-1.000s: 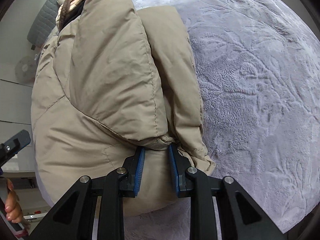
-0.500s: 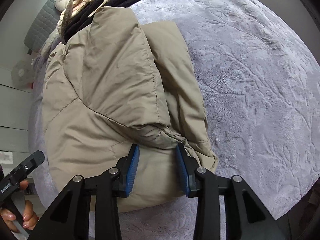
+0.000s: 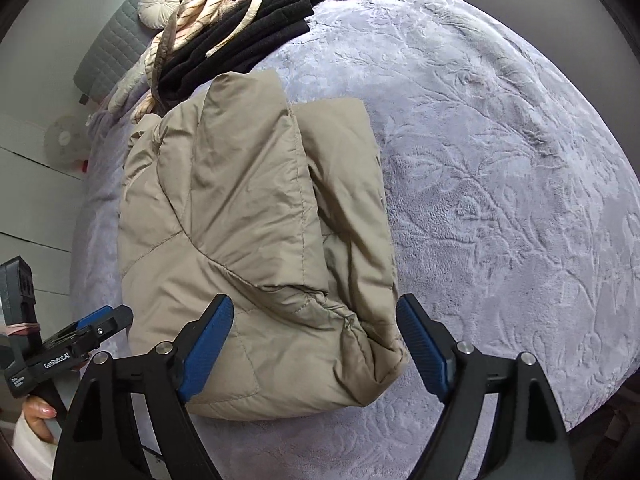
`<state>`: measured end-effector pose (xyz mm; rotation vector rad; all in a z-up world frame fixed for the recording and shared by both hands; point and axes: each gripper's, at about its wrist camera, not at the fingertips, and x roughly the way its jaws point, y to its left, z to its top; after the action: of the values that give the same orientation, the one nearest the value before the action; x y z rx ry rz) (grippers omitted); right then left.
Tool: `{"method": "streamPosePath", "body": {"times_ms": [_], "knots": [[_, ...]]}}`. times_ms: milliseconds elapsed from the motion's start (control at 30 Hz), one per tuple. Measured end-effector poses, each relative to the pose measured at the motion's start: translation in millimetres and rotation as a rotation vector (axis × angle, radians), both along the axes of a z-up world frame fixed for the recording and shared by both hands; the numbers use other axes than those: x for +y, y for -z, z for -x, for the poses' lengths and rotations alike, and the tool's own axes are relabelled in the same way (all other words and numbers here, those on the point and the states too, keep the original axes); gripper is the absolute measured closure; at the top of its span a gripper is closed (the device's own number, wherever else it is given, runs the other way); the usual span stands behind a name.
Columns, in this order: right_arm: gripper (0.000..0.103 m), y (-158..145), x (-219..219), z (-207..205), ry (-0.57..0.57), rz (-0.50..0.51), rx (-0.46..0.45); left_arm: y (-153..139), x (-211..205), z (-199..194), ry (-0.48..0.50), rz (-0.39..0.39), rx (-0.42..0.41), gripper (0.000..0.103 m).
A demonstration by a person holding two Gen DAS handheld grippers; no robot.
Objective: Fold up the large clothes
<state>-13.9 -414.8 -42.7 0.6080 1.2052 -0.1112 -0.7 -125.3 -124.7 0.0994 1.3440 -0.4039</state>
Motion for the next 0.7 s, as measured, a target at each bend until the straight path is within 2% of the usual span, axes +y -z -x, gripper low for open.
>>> {"method": "streamPosePath", "body": {"times_ms": [33,67,200,300,500,700], "knots": [[0.004,0.9,-2.9,-2.0,0.001,0.001,-0.001,1.1,0.4,-0.3,-0.004,0.001,0.003,0.000],[0.000,3.0,-5.1,3.4,0.004,0.003,-0.001,2.1,0.8,-0.9,-0.009,0.003,0.007,0.000],[0.000,10.5,-14.3,-2.1,0.002,-0.011,0.019,2.8,3.9,-2.8,-0.023,0.019,0.015,0.000],[0.000,14.5,-21.4,-8.2,-0.019,-0.039,0.032,3.8,8.7,-7.6,-0.033,0.058,0.036,0.000],[0.000,32.7,-39.1,-27.5,-0.042,-0.181,0.068,10.1,16.4,-23.7,-0.062,0.094,0.070,0.000],[0.000,38.7,-39.8,-51.1,-0.091,-0.188,0.055,15.3,11.9,-34.6,-0.062,0.113,0.080,0.000]]}}
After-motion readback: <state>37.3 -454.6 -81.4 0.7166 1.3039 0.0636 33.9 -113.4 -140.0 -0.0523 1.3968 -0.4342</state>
